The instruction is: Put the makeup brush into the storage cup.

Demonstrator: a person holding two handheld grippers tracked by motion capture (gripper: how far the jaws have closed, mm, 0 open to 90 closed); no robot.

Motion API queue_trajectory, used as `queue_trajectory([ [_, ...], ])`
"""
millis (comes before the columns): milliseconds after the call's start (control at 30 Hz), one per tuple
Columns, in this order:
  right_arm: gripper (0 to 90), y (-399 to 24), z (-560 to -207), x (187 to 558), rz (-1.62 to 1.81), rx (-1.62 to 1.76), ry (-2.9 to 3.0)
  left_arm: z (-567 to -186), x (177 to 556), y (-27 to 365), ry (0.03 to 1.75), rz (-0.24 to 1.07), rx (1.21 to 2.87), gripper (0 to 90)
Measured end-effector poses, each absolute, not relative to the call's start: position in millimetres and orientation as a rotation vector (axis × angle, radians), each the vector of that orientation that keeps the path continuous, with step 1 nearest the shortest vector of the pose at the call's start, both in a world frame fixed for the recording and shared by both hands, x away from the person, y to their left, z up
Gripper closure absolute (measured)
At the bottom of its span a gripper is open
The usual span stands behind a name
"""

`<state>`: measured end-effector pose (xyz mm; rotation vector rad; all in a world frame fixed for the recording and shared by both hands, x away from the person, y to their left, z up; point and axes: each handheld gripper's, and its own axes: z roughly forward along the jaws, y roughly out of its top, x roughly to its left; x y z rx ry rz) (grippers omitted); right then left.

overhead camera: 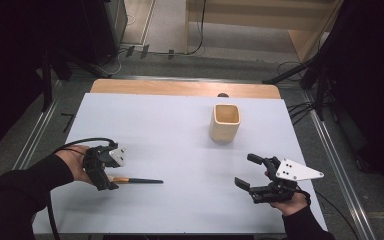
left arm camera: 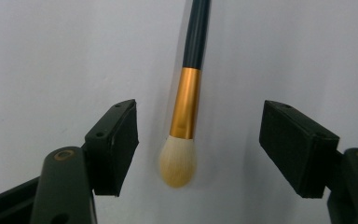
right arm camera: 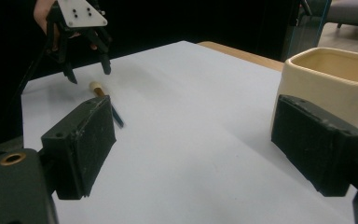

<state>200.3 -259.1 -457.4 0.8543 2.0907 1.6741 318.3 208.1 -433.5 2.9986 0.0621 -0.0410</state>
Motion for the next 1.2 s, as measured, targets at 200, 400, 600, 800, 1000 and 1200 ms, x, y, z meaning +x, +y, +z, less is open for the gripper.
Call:
queue_trajectory([
  [200,14.2,-259,-457,200,1.673,0.853,2.092,-440,319,204,0.056,-0.020,3.034,29.5],
  [400,14.2,-259,-457,200,1.671,0.855,2.094,-449,321,203,0.068,-0.030,3.044,29.1],
  [600,14.2,-259,-457,200,1.671,0.855,2.095,-455,323,203,0.067,-0.048,3.057,36.2],
  [800,14.2,-258,-457,200,1.670,0.852,2.095,-459,325,202,0.091,-0.043,3.071,42.1],
  [1000,14.2,-258,-457,200,1.668,0.848,2.096,-464,325,202,0.081,-0.031,3.079,49.3],
  [1200,14.2,-259,-457,200,1.667,0.855,2.094,-464,322,201,0.039,0.014,3.083,61.6],
])
